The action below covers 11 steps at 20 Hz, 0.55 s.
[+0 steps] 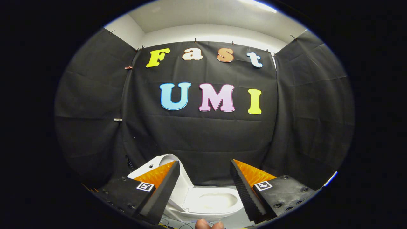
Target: Open the toilet lid.
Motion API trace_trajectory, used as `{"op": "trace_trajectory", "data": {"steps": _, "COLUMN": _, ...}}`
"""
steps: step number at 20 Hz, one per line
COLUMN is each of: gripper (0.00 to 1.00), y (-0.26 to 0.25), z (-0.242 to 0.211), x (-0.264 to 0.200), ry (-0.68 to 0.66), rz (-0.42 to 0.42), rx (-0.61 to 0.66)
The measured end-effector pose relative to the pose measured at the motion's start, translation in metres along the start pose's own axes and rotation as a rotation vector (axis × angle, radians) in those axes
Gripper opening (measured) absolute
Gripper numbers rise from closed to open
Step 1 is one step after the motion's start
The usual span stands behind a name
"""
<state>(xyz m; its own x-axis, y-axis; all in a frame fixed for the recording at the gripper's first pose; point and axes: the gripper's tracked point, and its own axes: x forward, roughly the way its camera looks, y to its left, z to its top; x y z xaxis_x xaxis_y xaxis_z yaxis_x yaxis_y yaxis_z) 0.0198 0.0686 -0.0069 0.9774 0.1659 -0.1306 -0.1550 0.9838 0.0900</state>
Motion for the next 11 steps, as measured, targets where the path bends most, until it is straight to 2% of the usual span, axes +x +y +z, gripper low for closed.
{"op": "trace_trajectory", "data": {"steps": 11, "gripper": 0.98, "y": -0.0001, "z": -0.0003, "x": 0.0005, "ry": 0.003, "rz": -0.003, "rx": -0.002}}
